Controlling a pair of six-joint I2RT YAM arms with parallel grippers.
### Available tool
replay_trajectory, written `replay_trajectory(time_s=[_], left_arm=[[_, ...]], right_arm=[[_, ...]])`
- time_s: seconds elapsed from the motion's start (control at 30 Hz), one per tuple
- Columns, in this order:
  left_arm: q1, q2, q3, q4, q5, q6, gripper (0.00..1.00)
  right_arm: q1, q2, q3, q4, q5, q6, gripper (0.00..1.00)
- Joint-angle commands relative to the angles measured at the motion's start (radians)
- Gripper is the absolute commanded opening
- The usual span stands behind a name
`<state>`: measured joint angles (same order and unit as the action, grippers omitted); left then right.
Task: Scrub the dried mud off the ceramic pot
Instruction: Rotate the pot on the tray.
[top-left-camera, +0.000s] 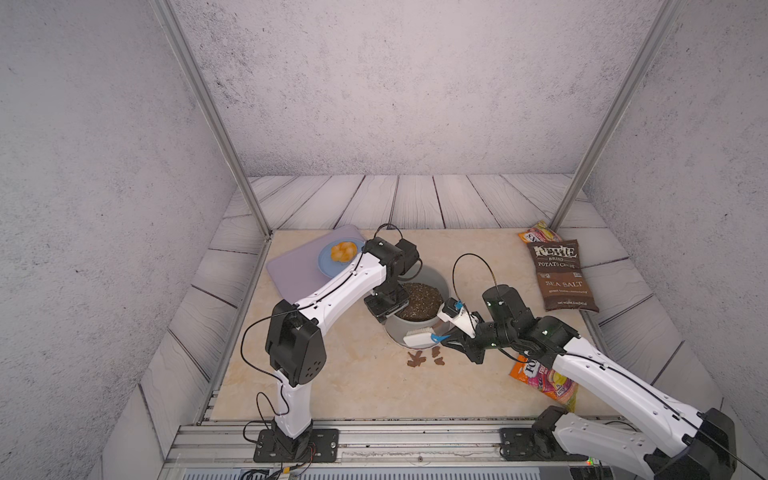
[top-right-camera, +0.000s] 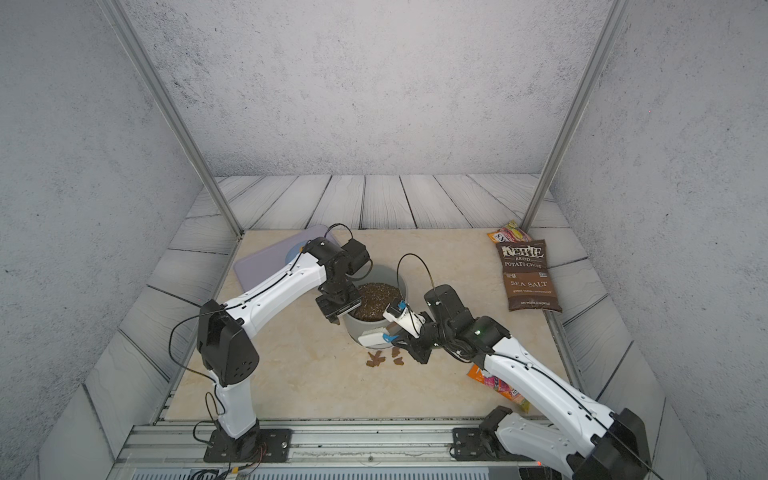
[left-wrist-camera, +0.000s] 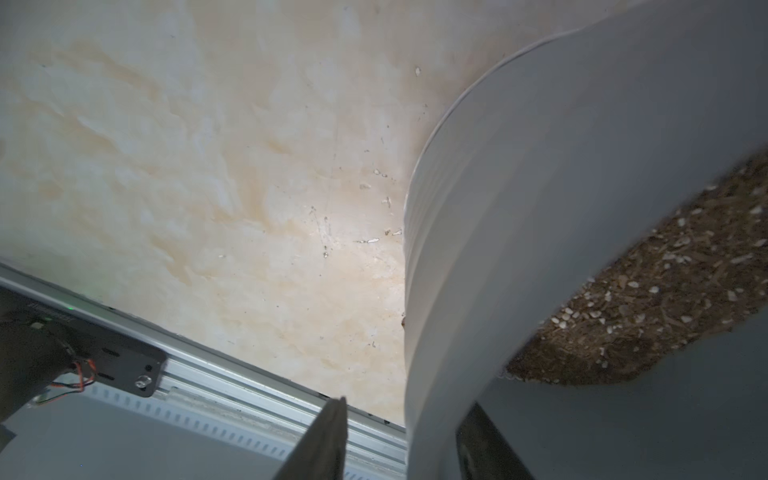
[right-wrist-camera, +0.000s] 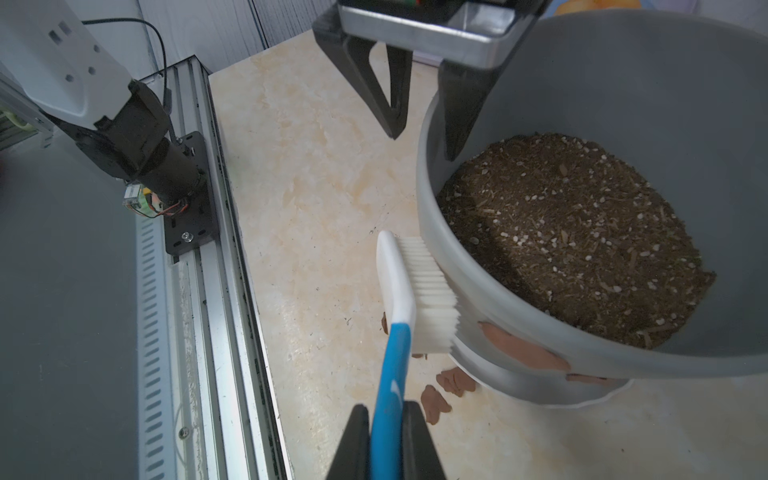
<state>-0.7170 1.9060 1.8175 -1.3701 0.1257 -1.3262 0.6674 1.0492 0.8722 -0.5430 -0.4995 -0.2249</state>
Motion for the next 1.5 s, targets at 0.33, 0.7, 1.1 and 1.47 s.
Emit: replay_trajectory(time_s=[0.33,0.7,1.1,1.47], left_arm=[[-0.015,0.038,0.016,0.013,0.028,-0.060,0.16],[0.033,0.085,0.079,-0.043,-0.044,0.040,0.06],[0.099,0.194,0.242,-0.054,-0.099,0.412,0.00],[0.103,0.228,0.270,-0.065,-0.144,0.581,0.00]], right_arm=[[0.002,-0.040,-0.028,0.055,-0.050,0.034,0.00],[0.001,-0.029,-0.026,0.099,-0.051,0.060,0.00],[0.001,0.051,0.070,0.075,0.036,-0.020,0.00],[-0.020,0.097,0.088,0.100,0.152,-0.046,0.00]])
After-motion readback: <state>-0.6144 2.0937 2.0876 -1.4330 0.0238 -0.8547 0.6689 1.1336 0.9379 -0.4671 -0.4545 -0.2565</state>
